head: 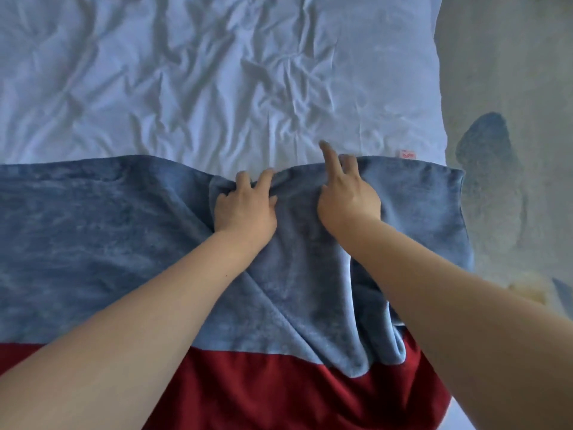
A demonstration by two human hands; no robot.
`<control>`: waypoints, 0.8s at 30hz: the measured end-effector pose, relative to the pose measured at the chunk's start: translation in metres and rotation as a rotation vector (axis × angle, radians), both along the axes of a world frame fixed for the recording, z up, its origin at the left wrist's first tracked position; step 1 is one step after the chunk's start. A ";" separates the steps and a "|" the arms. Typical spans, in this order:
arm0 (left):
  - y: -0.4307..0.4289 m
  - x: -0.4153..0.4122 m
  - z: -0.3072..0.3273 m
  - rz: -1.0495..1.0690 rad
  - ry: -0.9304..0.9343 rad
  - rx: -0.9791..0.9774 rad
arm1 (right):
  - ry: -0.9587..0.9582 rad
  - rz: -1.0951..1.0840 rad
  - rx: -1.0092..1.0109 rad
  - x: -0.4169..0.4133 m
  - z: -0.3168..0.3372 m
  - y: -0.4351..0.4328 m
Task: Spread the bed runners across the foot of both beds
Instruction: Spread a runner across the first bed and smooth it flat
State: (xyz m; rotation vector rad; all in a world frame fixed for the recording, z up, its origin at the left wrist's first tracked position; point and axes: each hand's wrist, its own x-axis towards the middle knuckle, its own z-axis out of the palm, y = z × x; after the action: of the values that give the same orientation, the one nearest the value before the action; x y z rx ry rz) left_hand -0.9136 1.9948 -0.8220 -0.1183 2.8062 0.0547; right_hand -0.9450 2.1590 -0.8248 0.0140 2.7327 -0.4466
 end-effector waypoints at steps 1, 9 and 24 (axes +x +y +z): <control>-0.003 0.001 -0.001 -0.007 0.014 0.029 | -0.051 -0.001 0.025 -0.002 0.000 0.001; 0.038 -0.055 0.003 -0.031 0.192 0.438 | 0.228 -0.206 0.038 -0.043 0.021 0.055; 0.114 0.041 -0.013 -0.553 -0.145 0.264 | 0.176 -0.129 -0.197 0.097 -0.030 0.134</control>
State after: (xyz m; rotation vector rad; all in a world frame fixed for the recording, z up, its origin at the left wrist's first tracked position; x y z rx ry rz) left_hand -0.8729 2.1088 -0.8351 0.6805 2.5575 0.2697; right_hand -0.8484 2.2931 -0.8549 0.1044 2.8565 -0.7867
